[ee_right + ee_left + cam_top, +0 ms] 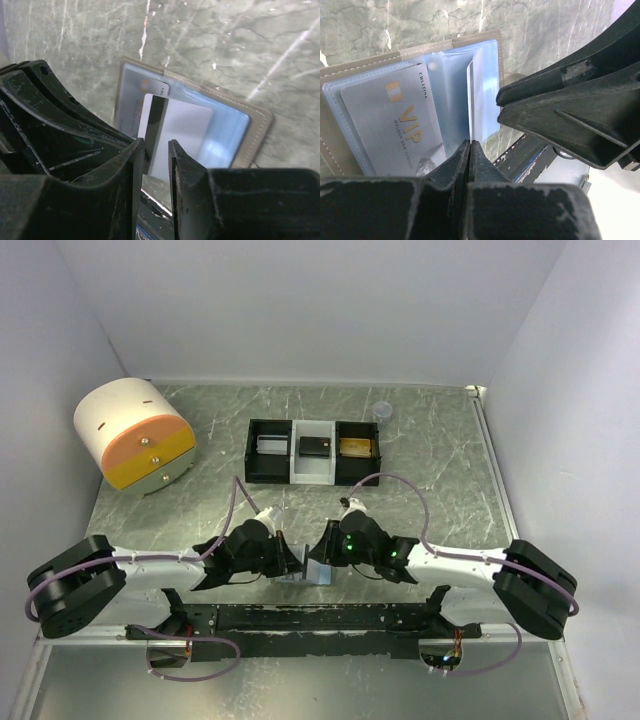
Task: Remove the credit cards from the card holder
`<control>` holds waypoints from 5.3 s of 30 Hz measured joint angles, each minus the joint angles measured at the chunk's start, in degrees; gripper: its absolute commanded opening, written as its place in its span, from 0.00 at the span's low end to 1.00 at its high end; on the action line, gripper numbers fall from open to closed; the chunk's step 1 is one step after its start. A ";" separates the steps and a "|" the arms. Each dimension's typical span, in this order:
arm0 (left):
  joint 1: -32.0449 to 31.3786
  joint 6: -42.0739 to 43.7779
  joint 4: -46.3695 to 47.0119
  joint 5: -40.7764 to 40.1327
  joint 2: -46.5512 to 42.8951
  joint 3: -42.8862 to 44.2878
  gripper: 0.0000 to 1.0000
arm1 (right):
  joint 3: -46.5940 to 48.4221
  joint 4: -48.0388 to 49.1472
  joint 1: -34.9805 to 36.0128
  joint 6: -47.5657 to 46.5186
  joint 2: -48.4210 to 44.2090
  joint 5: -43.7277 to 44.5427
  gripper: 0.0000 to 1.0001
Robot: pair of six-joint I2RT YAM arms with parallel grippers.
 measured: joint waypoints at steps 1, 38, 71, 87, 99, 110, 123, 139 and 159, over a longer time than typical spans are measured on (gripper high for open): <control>0.00 0.00 -0.42 -0.22 -0.31 0.00 0.09 | 0.44 1.07 0.00 -0.17 0.83 -0.68 0.26; 0.00 2.21 -4.11 -0.35 0.31 2.99 0.07 | -1.90 2.97 -0.07 3.39 5.18 2.47 0.25; 0.00 6.47 -35.28 -19.80 -24.11 9.51 0.07 | 33.16 -23.34 -9.75 -15.93 13.38 25.05 0.70; 0.00 7.89 -44.46 -23.34 -30.29 11.85 0.07 | 52.63 -29.11 -15.10 -27.04 38.47 29.29 0.72; 0.00 8.66 -46.62 -24.41 -30.40 12.41 0.07 | 53.53 -29.24 -18.16 -27.87 42.73 29.66 0.72; 0.00 9.05 -47.50 -24.61 -30.62 13.51 0.07 | 49.40 -26.43 -18.82 -28.26 40.46 29.86 0.72; 0.00 9.03 -47.43 -24.17 -30.67 13.49 0.07 | 41.22 -26.62 -21.20 -30.16 33.18 29.73 0.72; 4.96 11.89 -33.99 -12.22 -29.14 8.57 0.07 | 25.75 -16.20 -22.21 -30.93 3.72 11.56 0.72; 18.97 2.29 -2.60 21.33 -32.65 -0.90 0.07 | -2.51 25.51 -21.14 -5.79 -11.04 -33.18 0.55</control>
